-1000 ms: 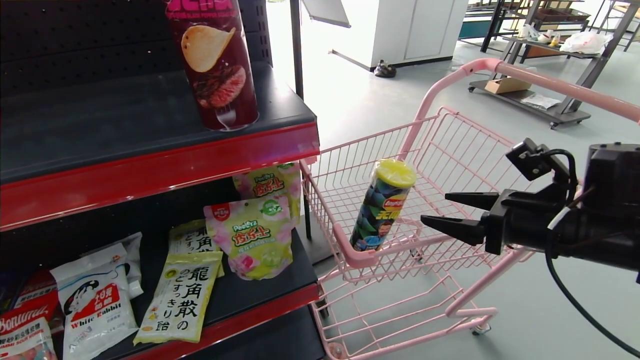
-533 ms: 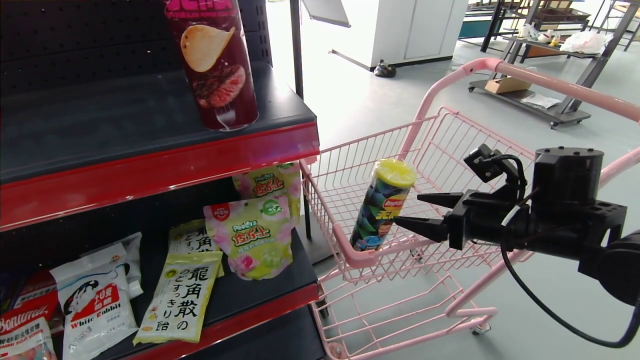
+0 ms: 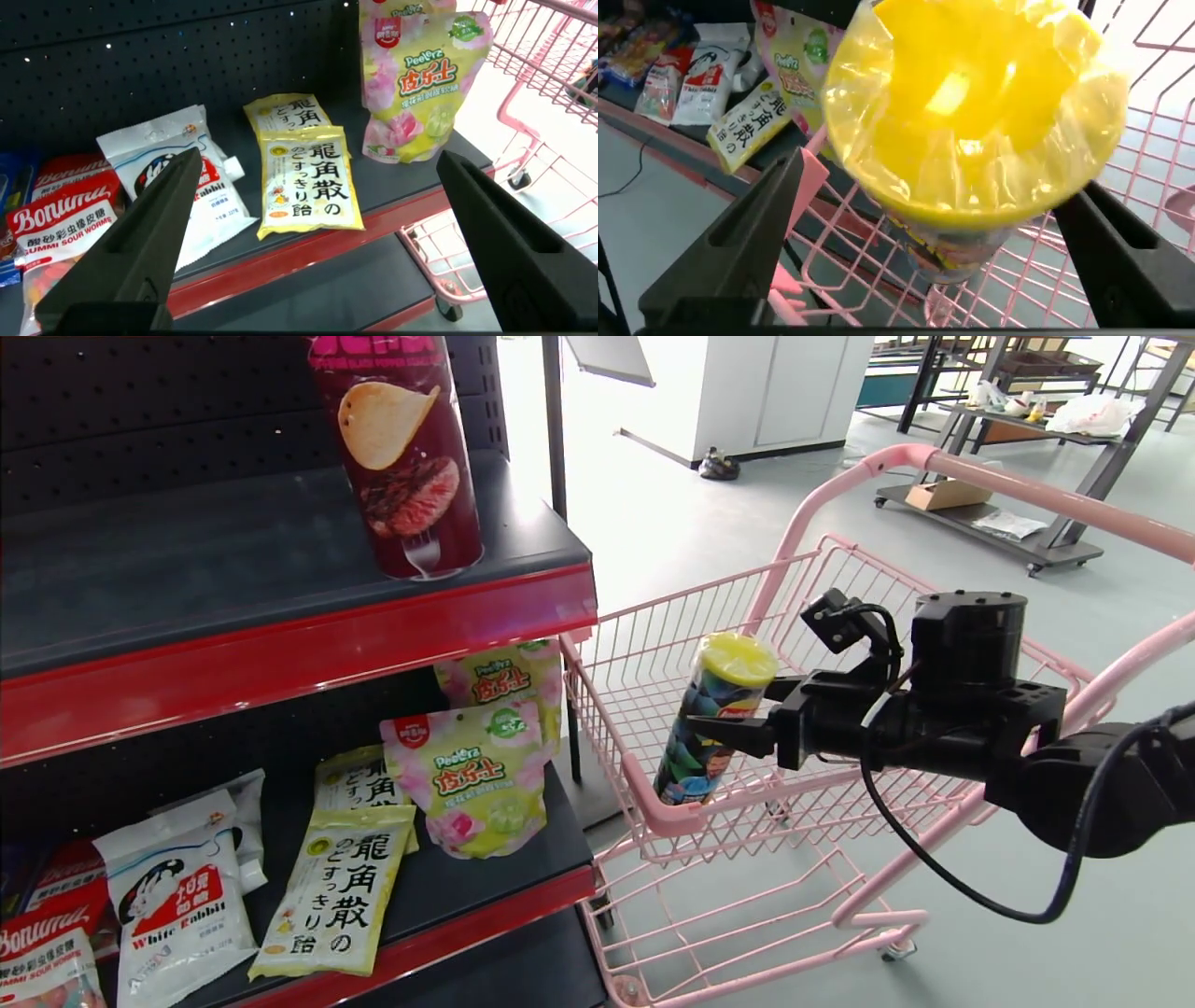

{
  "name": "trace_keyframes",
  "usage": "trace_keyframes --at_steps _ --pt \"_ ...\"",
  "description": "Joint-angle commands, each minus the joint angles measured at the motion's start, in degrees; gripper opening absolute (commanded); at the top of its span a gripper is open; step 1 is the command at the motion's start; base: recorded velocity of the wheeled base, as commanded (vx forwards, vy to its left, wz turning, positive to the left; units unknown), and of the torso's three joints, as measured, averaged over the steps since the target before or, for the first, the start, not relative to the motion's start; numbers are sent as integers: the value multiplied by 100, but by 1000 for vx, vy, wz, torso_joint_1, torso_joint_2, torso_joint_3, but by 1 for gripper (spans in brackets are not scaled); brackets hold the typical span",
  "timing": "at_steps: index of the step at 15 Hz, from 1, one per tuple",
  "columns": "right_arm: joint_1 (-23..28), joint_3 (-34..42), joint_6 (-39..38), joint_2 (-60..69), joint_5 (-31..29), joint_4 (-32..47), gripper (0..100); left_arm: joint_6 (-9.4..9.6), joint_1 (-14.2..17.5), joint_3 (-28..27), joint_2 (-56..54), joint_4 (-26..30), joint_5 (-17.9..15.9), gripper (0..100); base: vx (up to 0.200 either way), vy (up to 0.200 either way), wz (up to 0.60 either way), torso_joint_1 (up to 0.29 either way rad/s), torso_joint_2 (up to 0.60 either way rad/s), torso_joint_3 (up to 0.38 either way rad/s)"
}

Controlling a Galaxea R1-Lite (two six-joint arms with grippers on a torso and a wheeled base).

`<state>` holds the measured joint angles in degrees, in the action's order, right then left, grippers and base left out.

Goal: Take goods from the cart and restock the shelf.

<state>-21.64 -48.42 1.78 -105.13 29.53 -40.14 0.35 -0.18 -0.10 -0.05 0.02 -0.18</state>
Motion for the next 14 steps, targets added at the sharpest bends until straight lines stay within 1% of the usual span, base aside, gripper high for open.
trace_keyframes --at_steps 1,6,7,13,14 --pt "-16 -256 15 -341 -8 -11 100 9 1 1 5 -2 1 100 0 0 0 0 0 0" --pt "-7 -730 7 -877 -8 -20 100 9 1 1 5 -2 1 100 0 0 0 0 0 0" --pt "-7 -809 7 -974 -17 -46 0 9 1 1 5 -2 1 100 0 0 0 0 0 0" --pt "-16 -888 -73 -1036 -26 -125 0 17 1 1 5 -2 1 100 0 0 0 0 0 0" --pt "2 -862 -90 -763 -149 -116 0 17 1 1 5 -2 1 100 0 0 0 0 0 0"
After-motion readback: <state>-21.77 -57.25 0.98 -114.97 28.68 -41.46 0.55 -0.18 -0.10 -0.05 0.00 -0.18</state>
